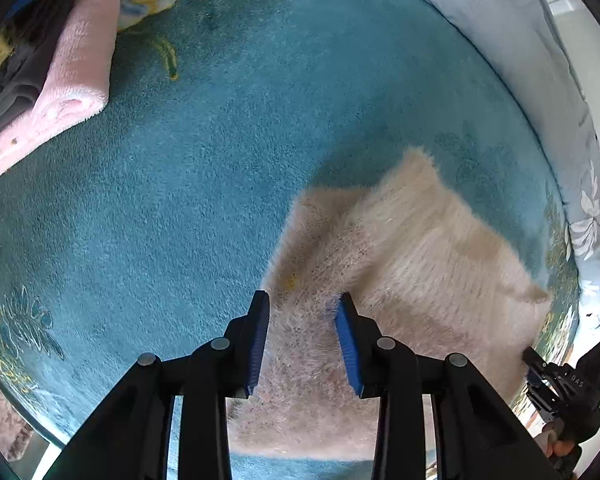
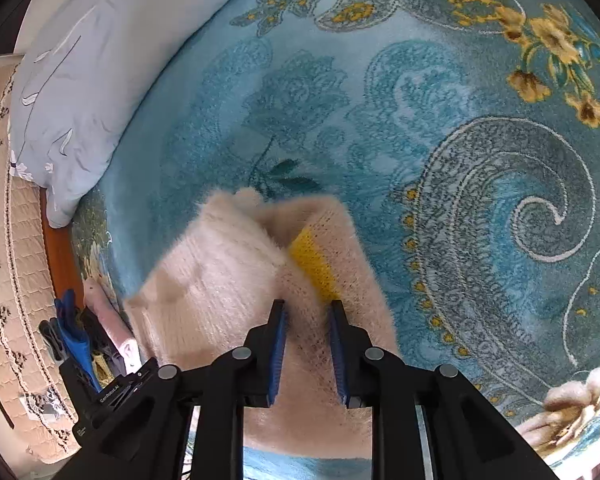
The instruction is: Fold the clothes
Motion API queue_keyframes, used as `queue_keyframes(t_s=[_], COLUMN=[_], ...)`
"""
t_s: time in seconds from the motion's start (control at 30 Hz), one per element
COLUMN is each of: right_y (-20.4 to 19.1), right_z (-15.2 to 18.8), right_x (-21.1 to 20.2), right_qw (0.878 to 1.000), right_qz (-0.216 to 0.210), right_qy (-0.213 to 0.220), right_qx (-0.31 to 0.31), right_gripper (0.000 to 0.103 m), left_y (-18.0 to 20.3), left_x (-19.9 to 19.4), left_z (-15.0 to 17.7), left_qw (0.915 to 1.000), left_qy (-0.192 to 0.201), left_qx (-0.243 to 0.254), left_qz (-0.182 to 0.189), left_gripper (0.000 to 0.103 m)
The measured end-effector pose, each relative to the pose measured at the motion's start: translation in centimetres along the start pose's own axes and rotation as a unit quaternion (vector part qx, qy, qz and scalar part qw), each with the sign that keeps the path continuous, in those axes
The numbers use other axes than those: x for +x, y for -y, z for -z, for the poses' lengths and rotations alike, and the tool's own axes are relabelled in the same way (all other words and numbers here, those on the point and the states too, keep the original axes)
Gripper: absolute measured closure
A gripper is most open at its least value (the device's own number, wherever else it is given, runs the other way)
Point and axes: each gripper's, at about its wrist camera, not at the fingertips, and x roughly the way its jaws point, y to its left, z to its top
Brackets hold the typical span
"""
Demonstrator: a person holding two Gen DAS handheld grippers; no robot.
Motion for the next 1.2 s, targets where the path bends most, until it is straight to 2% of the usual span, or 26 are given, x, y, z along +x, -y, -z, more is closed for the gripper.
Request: queue_keyframes(t_s=[0.2, 0.27, 0.33, 0.4, 0.47, 0.57, 0.67, 0.73, 0.83, 1.03, 1.2], right_y=[-0.5, -0.9, -1.2, -1.4, -1.0, 1.0, 3.9, 5.1, 5.6, 5.2, 4.5], right_z=[-0.1, 0.1, 0.5, 1.1, 1.7, 2.1, 1.8, 1.7, 1.1, -0.2, 0.2], right_x=[0.0, -0.1, -0.2, -0.3, -0.2, 0.5, 1.4, 2.2, 3.0, 4.1, 4.8], right_qw=[1.0, 0.999, 0.997, 0.995, 0.991, 0.994, 0.997, 0.995, 0.99, 0.98, 0.978], right_qz=[0.002, 0.006, 0.012, 0.018, 0.036, 0.002, -0.063, -0.102, -0.141, -0.196, -0.202], right_qy=[-0.002, 0.001, 0.01, 0.024, 0.034, 0.03, 0.022, 0.012, 0.001, -0.03, -0.039], right_qx=[-0.024, -0.047, -0.072, -0.1, -0.124, -0.105, -0.044, -0.016, -0.006, -0.02, -0.028], right_gripper=[0.079, 0.077, 0.069, 0.05, 0.041, 0.035, 0.028, 0.027, 0.024, 0.024, 0.024], left_y=[0.2, 0.5, 0.7, 0.9, 1.1, 0.2, -1.1, -2.0, -2.2, -1.2, 0.1], left_x=[-0.1, 0.0, 0.1, 0.4, 0.6, 1.4, 2.2, 2.8, 3.7, 4.5, 4.8], left_z=[-0.2, -0.1, 0.0, 0.1, 0.1, -0.1, -0.2, -0.1, 0.2, 0.0, 0.0], left_qw=[0.9997, 0.9992, 0.9981, 0.9966, 0.9947, 0.9955, 0.9936, 0.9878, 0.9805, 0.9746, 0.9721], left_qy=[-0.005, -0.002, 0.002, 0.007, 0.011, 0.006, -0.006, -0.024, -0.044, -0.055, -0.052], left_qx=[0.015, 0.039, 0.062, 0.082, 0.103, 0.085, 0.055, 0.029, 0.018, 0.014, 0.01], left_qz=[0.018, 0.013, 0.008, 0.004, 0.0, 0.041, 0.099, 0.151, 0.191, 0.217, 0.229], left_gripper=[0.067, 0.061, 0.054, 0.045, 0.041, 0.035, 0.034, 0.034, 0.034, 0.033, 0.029])
